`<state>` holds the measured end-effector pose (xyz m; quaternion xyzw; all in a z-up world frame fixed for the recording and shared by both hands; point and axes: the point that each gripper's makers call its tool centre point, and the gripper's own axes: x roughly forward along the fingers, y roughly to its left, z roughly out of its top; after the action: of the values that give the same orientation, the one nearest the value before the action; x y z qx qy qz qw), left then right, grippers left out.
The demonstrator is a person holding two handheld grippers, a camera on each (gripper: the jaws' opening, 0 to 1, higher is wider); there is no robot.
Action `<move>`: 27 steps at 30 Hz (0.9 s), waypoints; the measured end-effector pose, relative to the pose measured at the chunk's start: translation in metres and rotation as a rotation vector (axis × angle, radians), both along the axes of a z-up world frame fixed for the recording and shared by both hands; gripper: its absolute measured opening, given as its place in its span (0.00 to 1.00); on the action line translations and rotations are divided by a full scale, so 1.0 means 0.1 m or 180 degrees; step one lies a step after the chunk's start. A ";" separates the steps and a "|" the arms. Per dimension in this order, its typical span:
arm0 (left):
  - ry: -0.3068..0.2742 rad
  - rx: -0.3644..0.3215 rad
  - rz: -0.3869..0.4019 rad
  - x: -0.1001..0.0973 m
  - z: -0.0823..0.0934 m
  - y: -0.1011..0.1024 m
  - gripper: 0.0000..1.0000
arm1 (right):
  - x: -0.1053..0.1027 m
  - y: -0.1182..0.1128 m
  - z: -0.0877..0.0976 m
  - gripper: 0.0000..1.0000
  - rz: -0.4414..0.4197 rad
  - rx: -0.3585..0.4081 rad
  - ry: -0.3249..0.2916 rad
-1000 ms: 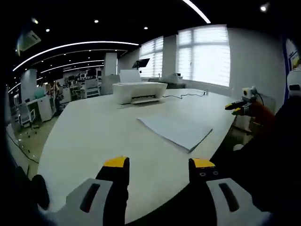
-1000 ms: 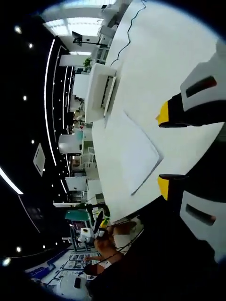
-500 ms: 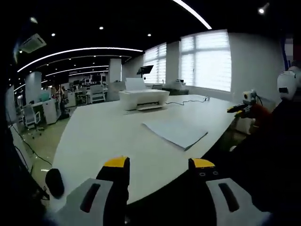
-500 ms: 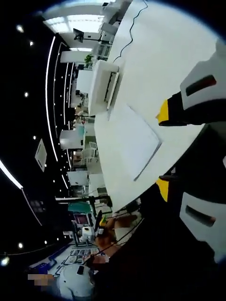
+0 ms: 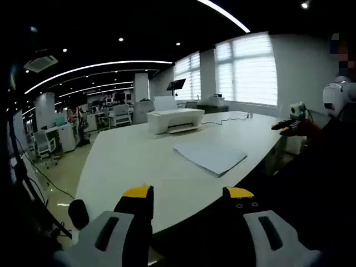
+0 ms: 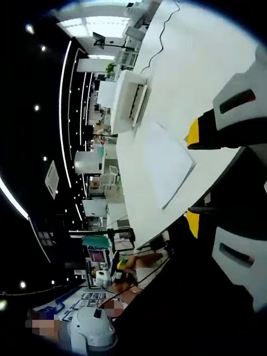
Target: Organize the stack of printing papers by aligning and flattening the scattered papers on the table
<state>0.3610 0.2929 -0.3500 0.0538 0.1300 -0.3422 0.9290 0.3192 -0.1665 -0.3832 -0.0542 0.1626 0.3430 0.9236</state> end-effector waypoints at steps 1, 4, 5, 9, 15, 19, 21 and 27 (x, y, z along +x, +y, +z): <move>-0.0005 0.0001 -0.0008 -0.01 0.00 -0.01 0.55 | 0.00 0.00 -0.01 0.38 -0.0001 -0.0003 0.0005; -0.0004 -0.0013 -0.0010 -0.01 -0.01 -0.02 0.55 | -0.01 0.01 -0.02 0.38 0.0004 -0.0001 0.0001; -0.0007 -0.0007 -0.0005 -0.01 -0.01 -0.01 0.55 | -0.01 0.02 -0.02 0.38 0.0006 0.0003 0.0005; -0.0044 -0.0015 -0.0017 -0.04 -0.01 -0.02 0.55 | -0.02 0.04 -0.02 0.37 0.0008 -0.0018 -0.0001; -0.0083 -0.0026 -0.0045 -0.07 0.01 -0.02 0.55 | -0.04 0.05 -0.02 0.36 -0.0001 -0.0029 -0.0034; -0.0128 0.0047 -0.0051 -0.08 0.04 -0.03 0.55 | -0.03 0.03 -0.06 0.35 -0.0027 -0.0023 -0.0020; -0.0194 0.0129 -0.0019 -0.08 0.09 -0.02 0.55 | -0.04 0.03 -0.06 0.35 -0.0017 -0.0049 -0.0031; -0.0248 0.0133 -0.0012 -0.12 0.18 -0.01 0.56 | -0.04 -0.02 0.09 0.35 -0.0047 0.0034 -0.0241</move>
<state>0.3491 0.2915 -0.3320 0.0868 0.1008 -0.3389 0.9314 0.3153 -0.1688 -0.3747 -0.0610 0.1261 0.3347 0.9318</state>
